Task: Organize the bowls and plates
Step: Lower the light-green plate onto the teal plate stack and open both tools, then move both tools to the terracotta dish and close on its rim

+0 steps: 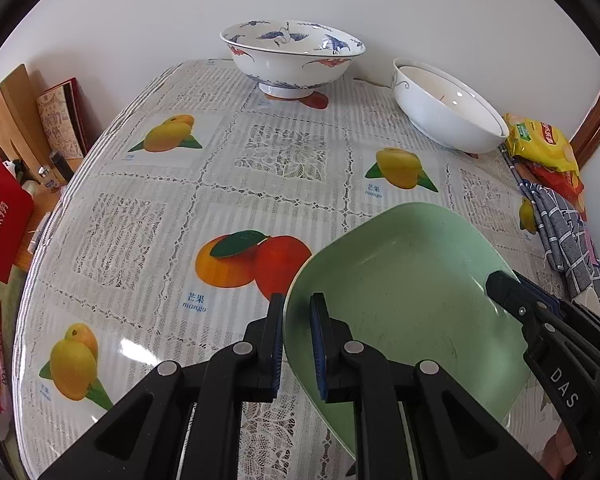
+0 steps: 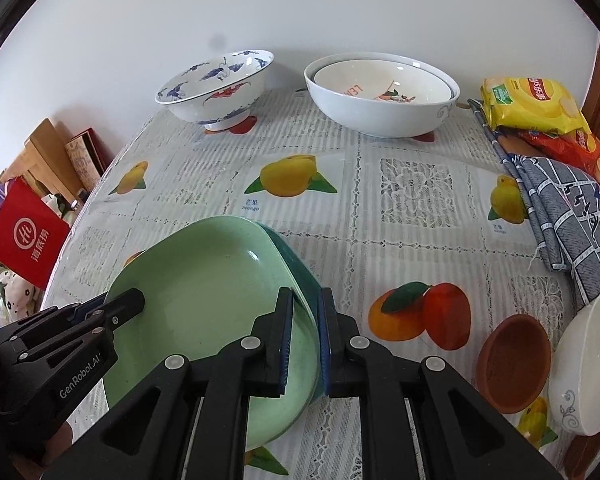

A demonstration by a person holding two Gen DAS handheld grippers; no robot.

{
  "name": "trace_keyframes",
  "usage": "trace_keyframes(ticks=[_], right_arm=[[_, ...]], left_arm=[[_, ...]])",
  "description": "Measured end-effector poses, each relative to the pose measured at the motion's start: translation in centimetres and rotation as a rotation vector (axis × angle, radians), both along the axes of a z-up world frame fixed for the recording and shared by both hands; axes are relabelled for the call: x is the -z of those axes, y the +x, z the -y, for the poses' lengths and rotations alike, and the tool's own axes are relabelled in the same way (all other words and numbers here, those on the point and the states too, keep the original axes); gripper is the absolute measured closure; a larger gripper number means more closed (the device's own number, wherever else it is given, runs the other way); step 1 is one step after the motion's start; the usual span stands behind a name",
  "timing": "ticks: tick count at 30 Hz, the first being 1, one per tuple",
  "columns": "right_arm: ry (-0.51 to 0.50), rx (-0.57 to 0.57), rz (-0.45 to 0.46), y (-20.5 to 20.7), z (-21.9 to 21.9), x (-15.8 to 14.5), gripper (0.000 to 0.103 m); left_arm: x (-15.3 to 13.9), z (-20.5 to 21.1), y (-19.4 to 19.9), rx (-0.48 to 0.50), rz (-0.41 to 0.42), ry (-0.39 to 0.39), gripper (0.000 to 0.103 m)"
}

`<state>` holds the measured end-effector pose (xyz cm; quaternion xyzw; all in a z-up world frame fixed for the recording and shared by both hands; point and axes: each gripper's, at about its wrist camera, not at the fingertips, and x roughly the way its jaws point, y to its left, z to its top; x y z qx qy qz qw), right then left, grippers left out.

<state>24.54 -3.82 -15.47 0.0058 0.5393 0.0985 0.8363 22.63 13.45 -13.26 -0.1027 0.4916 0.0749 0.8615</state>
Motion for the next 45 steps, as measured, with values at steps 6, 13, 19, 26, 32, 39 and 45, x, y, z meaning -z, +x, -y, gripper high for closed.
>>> trace_keyframes(ticks=[6, 13, 19, 26, 32, 39, 45], right_arm=[[-0.052, -0.007, 0.010, 0.5, 0.0, 0.7, 0.090], [-0.043, -0.012, -0.004, 0.5, 0.3, 1.1, 0.088], [-0.012, 0.003, 0.003, 0.0, 0.9, 0.1, 0.084], [-0.008, 0.036, 0.035, -2.2, 3.1, -2.1, 0.075], [0.005, 0.111, 0.054, -4.7, 6.7, -3.9, 0.056], [-0.038, 0.243, 0.120, -8.4, 13.5, -6.5, 0.055], [-0.069, 0.369, 0.142, -11.8, 20.1, -7.3, 0.055]], left_arm=[[0.2, 0.3, 0.1, 0.013, 0.000, -0.003, 0.090], [0.2, 0.2, 0.1, 0.021, -0.005, -0.012, 0.090], [-0.9, 0.4, -0.7, 0.023, 0.008, 0.039, 0.077], [-2.7, 1.1, -2.2, 0.032, 0.038, 0.041, 0.077], [-4.2, 4.1, -3.5, 0.072, 0.069, 0.040, 0.077], [-5.7, 9.9, -4.4, 0.155, 0.098, 0.046, 0.077], [-6.6, 15.2, -4.9, 0.232, 0.126, 0.045, 0.077]])
